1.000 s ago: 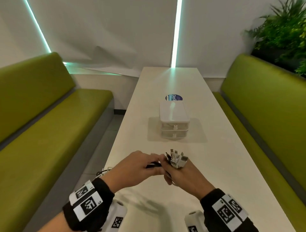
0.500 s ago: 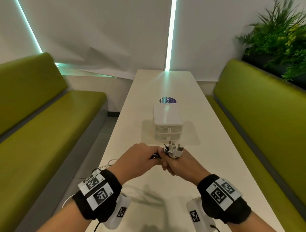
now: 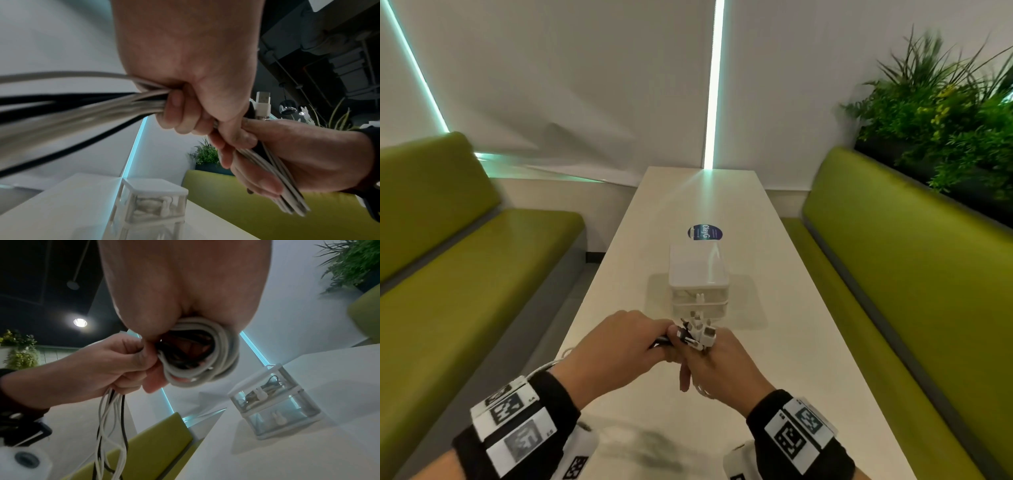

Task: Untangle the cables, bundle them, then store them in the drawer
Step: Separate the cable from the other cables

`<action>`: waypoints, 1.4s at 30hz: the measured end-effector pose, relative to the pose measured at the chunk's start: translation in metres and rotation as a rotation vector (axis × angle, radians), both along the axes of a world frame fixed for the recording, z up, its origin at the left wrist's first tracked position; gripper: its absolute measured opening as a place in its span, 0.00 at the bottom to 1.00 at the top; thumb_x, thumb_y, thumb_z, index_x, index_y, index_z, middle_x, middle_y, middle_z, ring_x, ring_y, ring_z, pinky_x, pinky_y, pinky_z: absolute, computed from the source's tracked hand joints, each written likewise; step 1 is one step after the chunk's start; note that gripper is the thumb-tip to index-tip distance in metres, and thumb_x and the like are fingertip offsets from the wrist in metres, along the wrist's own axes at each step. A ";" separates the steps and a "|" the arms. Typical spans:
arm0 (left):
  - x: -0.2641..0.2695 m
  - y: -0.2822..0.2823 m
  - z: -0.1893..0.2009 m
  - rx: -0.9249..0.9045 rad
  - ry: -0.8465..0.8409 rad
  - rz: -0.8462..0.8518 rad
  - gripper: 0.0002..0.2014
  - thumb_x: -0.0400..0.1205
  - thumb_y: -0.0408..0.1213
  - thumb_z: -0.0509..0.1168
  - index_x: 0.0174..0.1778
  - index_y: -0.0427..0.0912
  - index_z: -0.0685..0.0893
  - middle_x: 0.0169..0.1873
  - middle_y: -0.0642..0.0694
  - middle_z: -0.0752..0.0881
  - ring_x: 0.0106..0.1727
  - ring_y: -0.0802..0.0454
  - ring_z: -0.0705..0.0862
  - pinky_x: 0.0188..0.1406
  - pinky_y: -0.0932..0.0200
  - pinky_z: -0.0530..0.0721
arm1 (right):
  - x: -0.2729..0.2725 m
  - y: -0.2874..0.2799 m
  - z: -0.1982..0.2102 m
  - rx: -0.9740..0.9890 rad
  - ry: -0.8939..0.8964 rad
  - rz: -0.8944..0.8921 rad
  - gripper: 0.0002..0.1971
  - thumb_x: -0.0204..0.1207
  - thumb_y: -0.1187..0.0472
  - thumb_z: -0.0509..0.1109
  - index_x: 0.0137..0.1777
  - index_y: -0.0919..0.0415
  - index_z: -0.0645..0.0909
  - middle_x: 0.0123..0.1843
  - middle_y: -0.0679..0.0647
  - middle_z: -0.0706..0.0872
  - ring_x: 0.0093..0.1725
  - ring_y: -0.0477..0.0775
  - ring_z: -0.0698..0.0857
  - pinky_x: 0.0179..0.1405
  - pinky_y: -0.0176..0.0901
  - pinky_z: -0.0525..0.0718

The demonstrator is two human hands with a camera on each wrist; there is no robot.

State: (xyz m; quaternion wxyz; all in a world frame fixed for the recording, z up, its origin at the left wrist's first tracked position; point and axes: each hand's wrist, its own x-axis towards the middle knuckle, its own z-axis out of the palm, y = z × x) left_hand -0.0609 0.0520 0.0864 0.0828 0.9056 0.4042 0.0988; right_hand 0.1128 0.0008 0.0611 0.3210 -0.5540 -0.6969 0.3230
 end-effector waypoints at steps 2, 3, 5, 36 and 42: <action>0.006 0.003 0.015 0.029 0.044 -0.026 0.10 0.82 0.53 0.60 0.36 0.58 0.74 0.26 0.59 0.78 0.32 0.55 0.79 0.28 0.66 0.68 | 0.004 0.002 0.005 -0.009 0.053 0.000 0.31 0.85 0.39 0.53 0.40 0.62 0.88 0.29 0.48 0.89 0.32 0.39 0.83 0.42 0.40 0.79; 0.008 0.005 0.021 0.053 0.054 -0.048 0.10 0.81 0.55 0.57 0.38 0.57 0.77 0.28 0.58 0.81 0.34 0.55 0.81 0.30 0.65 0.70 | 0.006 0.003 0.008 0.001 0.070 0.001 0.30 0.85 0.39 0.53 0.41 0.61 0.87 0.31 0.50 0.90 0.34 0.41 0.85 0.43 0.42 0.81; 0.012 0.008 0.029 0.103 0.054 -0.088 0.18 0.75 0.60 0.48 0.41 0.57 0.80 0.33 0.56 0.87 0.36 0.55 0.83 0.34 0.60 0.74 | 0.010 0.003 0.013 0.026 0.100 0.001 0.29 0.85 0.39 0.52 0.41 0.58 0.86 0.36 0.54 0.91 0.37 0.46 0.89 0.48 0.51 0.84; -0.038 0.004 0.004 -0.618 -0.196 -0.118 0.18 0.82 0.51 0.66 0.29 0.47 0.76 0.24 0.52 0.75 0.24 0.57 0.70 0.25 0.67 0.70 | -0.016 -0.023 0.021 -0.278 0.178 0.089 0.22 0.74 0.30 0.60 0.30 0.44 0.77 0.27 0.61 0.68 0.20 0.53 0.64 0.22 0.44 0.62; -0.033 0.008 -0.008 -0.346 -0.100 -0.193 0.11 0.84 0.49 0.63 0.44 0.47 0.85 0.24 0.62 0.79 0.30 0.63 0.77 0.34 0.65 0.72 | -0.011 -0.022 0.016 -0.400 0.375 0.240 0.17 0.78 0.42 0.65 0.50 0.55 0.84 0.40 0.62 0.91 0.28 0.57 0.87 0.35 0.50 0.85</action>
